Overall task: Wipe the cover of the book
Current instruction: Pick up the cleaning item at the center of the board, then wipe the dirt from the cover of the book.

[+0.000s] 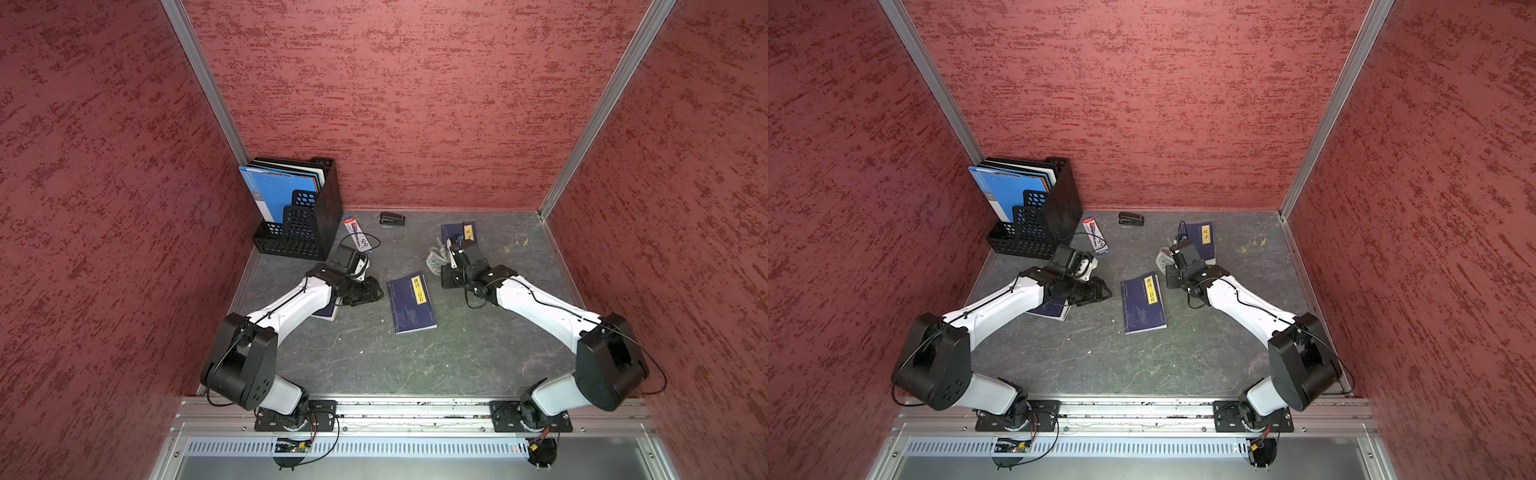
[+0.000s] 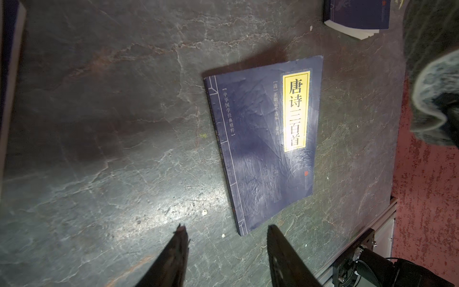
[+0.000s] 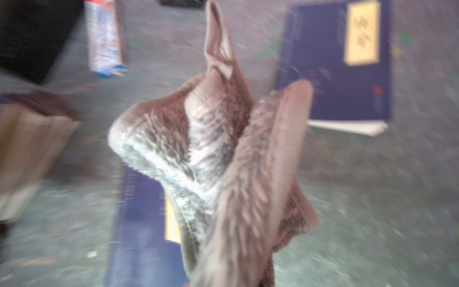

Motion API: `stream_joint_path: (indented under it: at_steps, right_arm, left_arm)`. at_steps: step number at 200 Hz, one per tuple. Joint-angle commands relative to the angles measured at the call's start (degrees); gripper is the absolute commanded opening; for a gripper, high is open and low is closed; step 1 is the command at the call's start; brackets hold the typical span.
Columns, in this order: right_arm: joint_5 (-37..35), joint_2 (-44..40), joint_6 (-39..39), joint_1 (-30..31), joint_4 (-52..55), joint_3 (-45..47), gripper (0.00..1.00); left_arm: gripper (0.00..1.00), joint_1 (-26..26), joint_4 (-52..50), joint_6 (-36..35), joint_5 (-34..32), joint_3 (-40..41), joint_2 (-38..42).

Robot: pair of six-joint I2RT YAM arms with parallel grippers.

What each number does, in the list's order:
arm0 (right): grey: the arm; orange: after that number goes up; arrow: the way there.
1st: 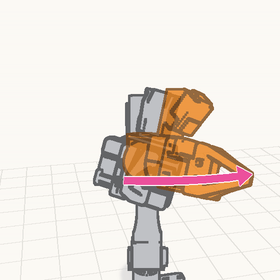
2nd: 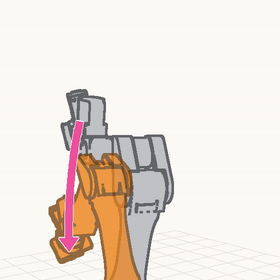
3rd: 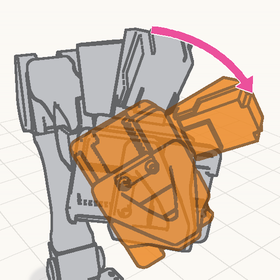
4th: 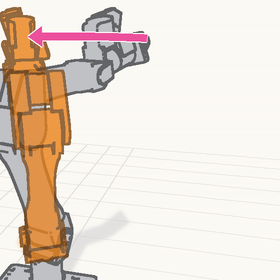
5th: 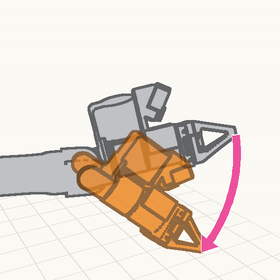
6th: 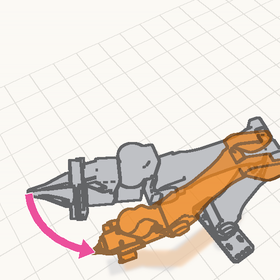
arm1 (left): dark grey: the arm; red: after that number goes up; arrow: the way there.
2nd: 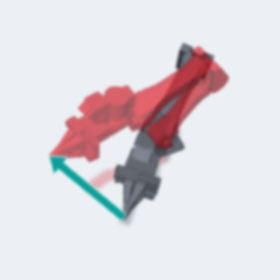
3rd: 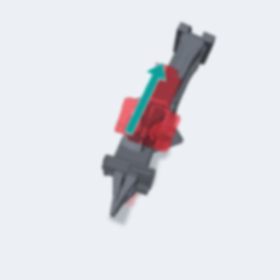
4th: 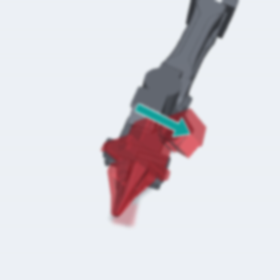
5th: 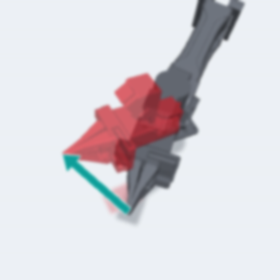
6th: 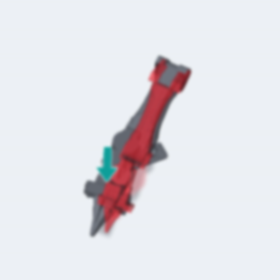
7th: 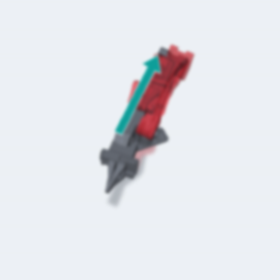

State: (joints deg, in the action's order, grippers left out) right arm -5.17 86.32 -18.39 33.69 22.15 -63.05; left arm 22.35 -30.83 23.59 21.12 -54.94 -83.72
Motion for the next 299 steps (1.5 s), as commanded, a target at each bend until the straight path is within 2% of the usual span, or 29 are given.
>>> stream_joint_path:
  at_steps: [1, 38, 110, 149, 189, 212, 233, 275, 299]
  right_arm:
    - [3.7, 3.0, 0.8, 3.0, -0.7, -2.3, 0.08]
    - [6.9, 10.4, -0.4, 5.2, -6.0, -3.4, 0.08]
    - [5.9, 20.5, -0.7, 5.2, -8.1, -2.8, 0.09]
    - [7.7, 16.6, -3.9, 6.3, -8.7, 6.2, 0.09]
    - [9.1, 9.9, -10.3, 12.1, -6.9, 16.3, 0.09]
    - [7.3, 7.5, -12.8, 12.3, -8.0, 20.4, 0.09]
    - [5.7, 9.9, -10.8, 10.5, -8.5, 17.3, 0.09]
    - [5.6, 22.0, -4.5, 3.8, -10.9, 3.9, 0.09]
    - [6.3, 26.3, -2.7, 2.0, -10.7, -0.9, 0.09]
  left_arm:
    - [0.59, -1.4, -1.1, -1.8, 0.0, 1.3, 3.1]
    - [0.74, -2.3, -2.5, -3.2, -2.2, 3.2, 8.0]
    - [0.83, -6.5, -5.3, -4.9, -2.6, 6.2, 15.0]
    - [0.88, -8.7, -5.0, -6.0, -1.8, 7.2, 17.2]
    - [0.89, -10.4, -4.0, -6.0, -1.7, 7.3, 17.5]
    - [0.89, -10.7, -3.7, -6.1, -1.8, 7.3, 17.2]
    - [0.89, -11.0, -3.3, -6.2, -1.5, 7.0, 16.7]
    - [0.89, -11.1, -4.0, -6.0, -0.8, 6.9, 17.1]
    - [0.89, -11.1, -4.0, -5.7, -0.6, 7.0, 18.0]
